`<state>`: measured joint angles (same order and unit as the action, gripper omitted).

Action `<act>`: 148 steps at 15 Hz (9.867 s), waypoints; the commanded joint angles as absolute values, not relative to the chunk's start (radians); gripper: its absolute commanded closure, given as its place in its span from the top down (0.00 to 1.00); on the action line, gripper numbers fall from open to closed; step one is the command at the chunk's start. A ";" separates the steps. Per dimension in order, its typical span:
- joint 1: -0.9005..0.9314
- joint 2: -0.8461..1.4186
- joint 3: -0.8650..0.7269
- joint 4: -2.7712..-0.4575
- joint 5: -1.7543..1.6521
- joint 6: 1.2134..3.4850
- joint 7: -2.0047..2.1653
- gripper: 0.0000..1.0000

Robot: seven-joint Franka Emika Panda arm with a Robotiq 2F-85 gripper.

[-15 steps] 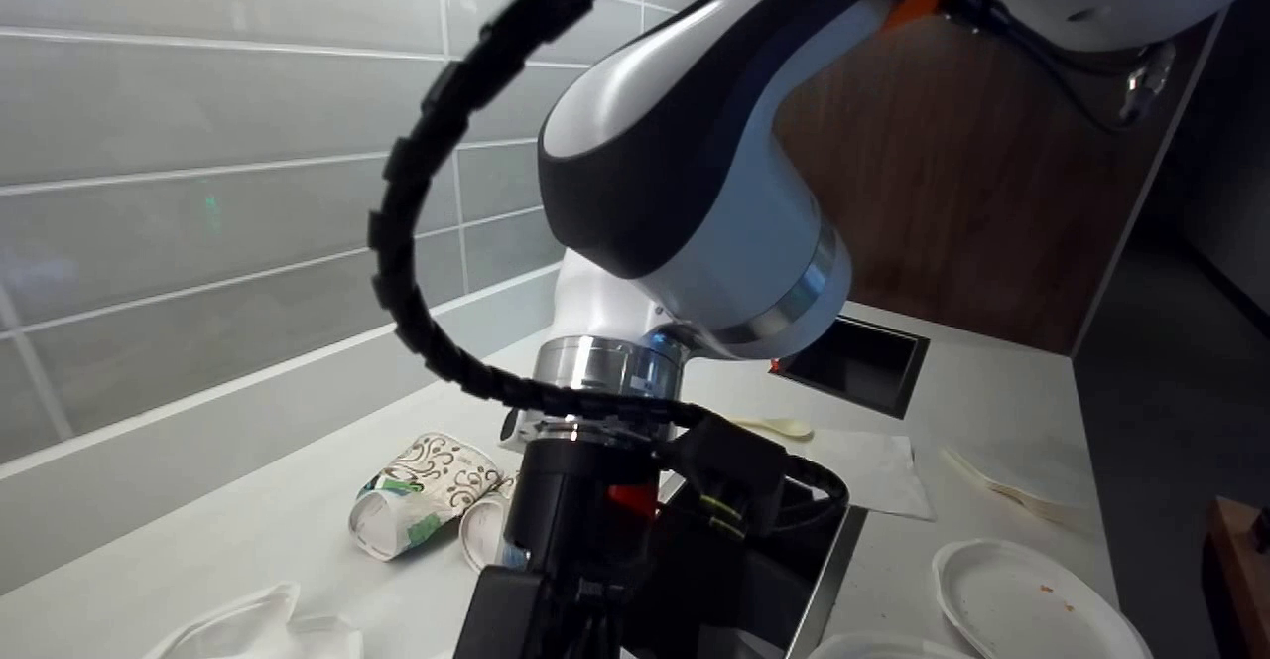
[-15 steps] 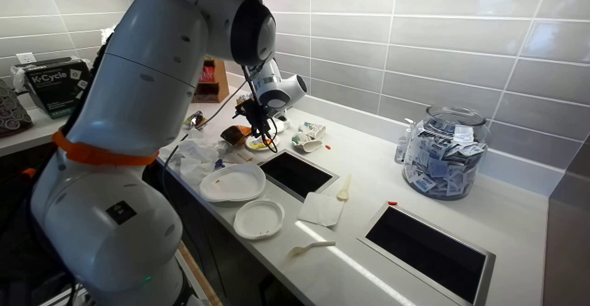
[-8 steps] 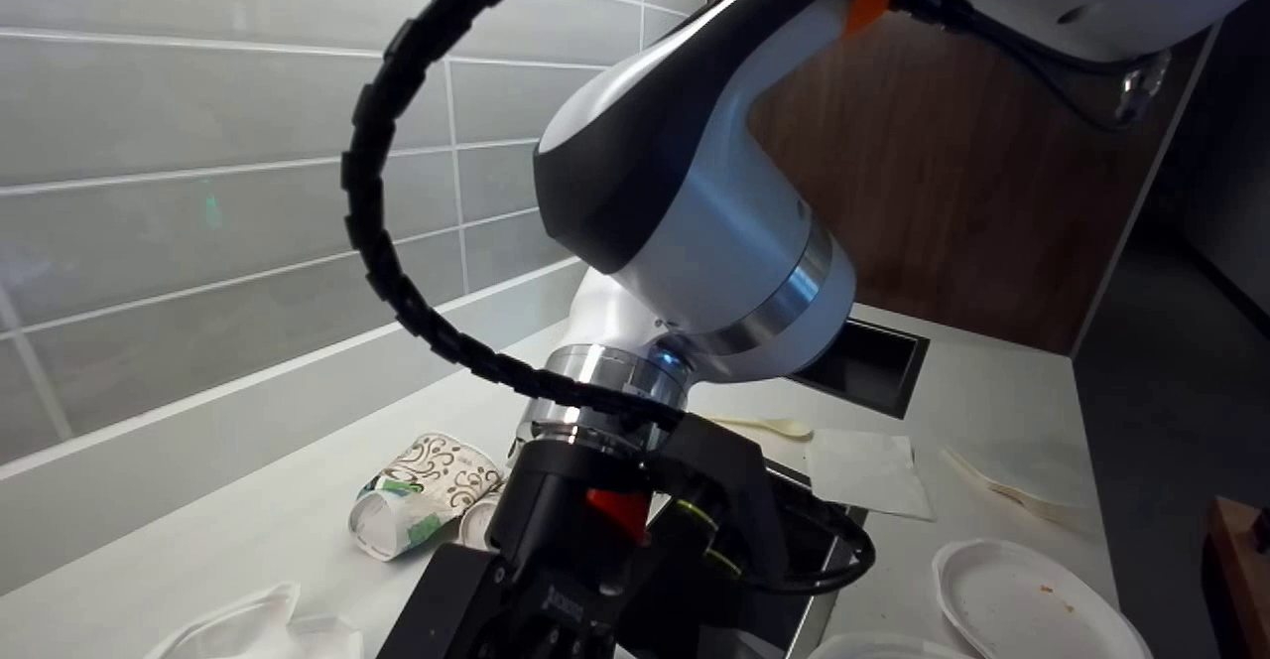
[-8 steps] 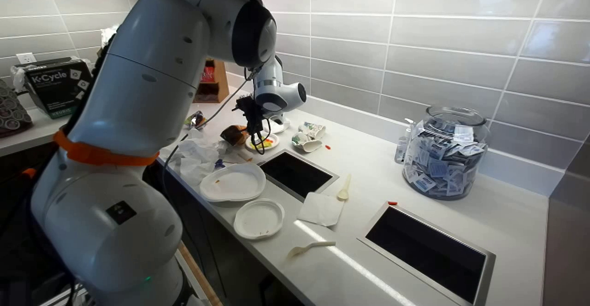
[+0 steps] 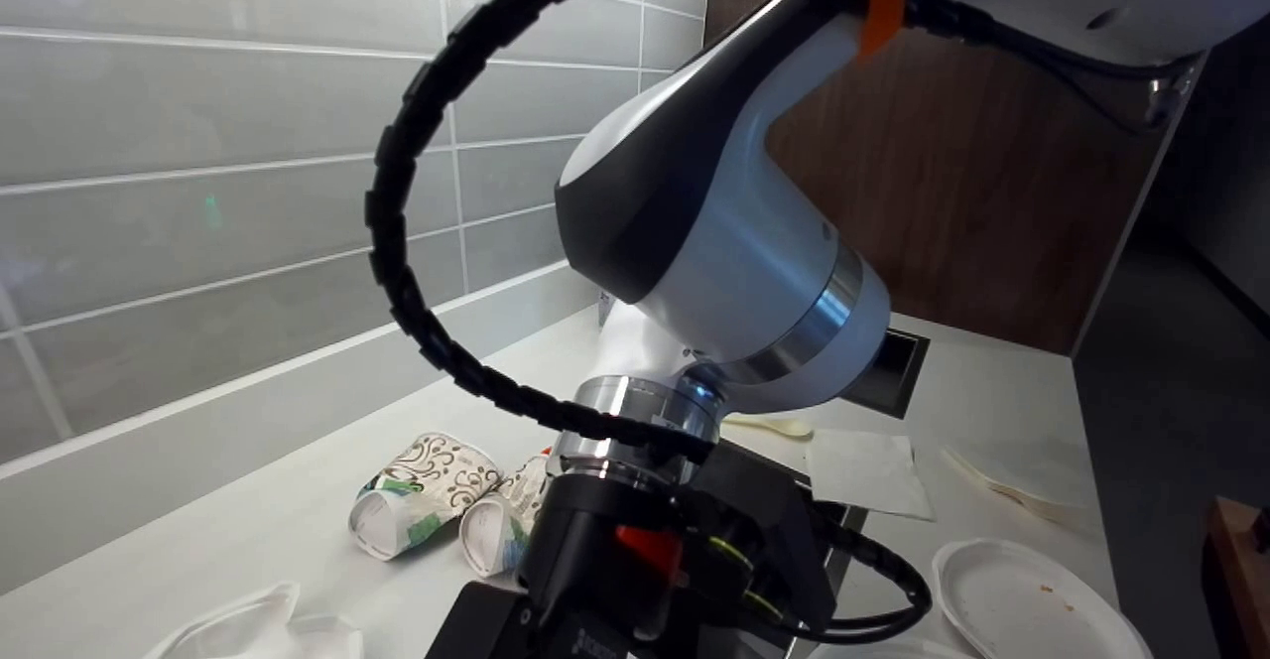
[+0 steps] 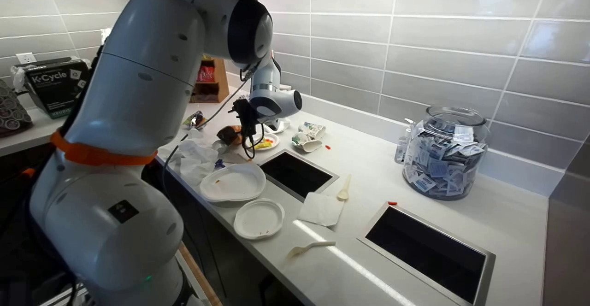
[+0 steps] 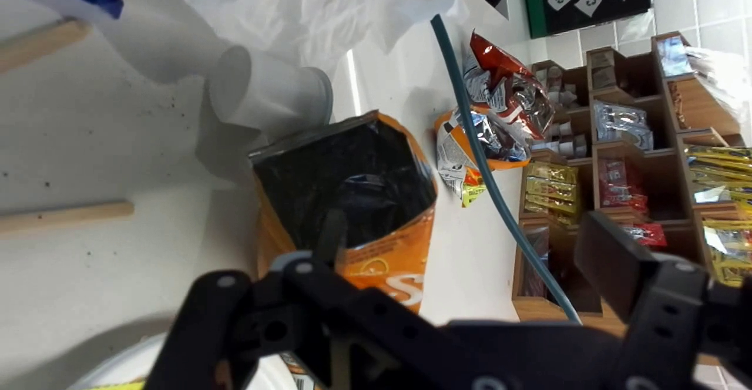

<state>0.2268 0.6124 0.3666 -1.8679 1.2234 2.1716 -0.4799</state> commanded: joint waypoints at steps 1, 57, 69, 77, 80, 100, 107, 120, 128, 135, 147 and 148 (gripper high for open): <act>0.254 0.508 0.336 -1.975 1.279 2.206 -0.472 1.00; 0.295 0.724 0.276 -1.735 1.228 2.011 -0.507 0.00; 0.262 0.667 0.291 -1.733 1.287 1.979 -0.669 0.00; 0.263 0.538 0.271 -1.790 1.282 2.013 -0.709 0.00; 0.262 0.466 0.253 -1.829 1.289 2.053 -0.710 0.00; 0.197 0.270 0.170 -1.941 1.267 2.249 -0.697 0.00; 0.136 0.160 0.115 -2.066 1.217 2.254 -0.669 0.00; 0.097 0.173 0.084 -2.072 1.187 2.306 -0.660 0.00; 0.018 0.196 0.030 -2.099 1.227 2.330 -0.713 0.00; -0.006 0.251 0.031 -2.117 1.284 2.325 -0.812 0.00; -0.007 0.308 0.018 -2.122 1.279 2.359 -0.838 0.00; -0.005 0.312 0.016 -2.122 1.272 2.367 -0.837 0.26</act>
<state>-0.0045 0.3023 0.0170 -2.1118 1.2677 2.3352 -0.8140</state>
